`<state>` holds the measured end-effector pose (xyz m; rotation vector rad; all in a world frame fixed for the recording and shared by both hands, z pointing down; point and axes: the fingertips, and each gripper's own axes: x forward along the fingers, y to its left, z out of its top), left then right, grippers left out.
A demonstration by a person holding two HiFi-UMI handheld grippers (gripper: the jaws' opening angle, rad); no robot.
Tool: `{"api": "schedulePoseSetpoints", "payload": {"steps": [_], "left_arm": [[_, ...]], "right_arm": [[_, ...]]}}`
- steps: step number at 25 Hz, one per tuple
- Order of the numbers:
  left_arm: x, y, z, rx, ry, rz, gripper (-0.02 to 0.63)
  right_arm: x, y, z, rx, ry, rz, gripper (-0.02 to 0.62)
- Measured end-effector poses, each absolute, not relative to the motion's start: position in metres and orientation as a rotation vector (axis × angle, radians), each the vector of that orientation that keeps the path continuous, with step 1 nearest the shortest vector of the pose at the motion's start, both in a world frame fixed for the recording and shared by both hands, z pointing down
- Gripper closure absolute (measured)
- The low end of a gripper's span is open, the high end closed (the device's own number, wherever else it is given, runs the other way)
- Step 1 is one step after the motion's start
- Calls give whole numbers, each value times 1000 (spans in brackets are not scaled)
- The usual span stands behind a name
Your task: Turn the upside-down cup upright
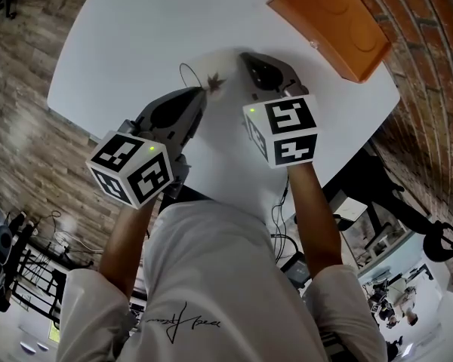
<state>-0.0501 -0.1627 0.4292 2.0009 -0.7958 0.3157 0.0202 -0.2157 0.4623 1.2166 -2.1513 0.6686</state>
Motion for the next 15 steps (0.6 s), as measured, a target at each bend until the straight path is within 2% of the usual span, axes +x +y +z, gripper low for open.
{"api": "schedulePoseSetpoints", "payload": {"steps": [15], "left_arm": [[-41, -173, 422, 2045, -767, 336, 595]], "right_arm": [[27, -219, 469, 1238, -2134, 682, 575]]}}
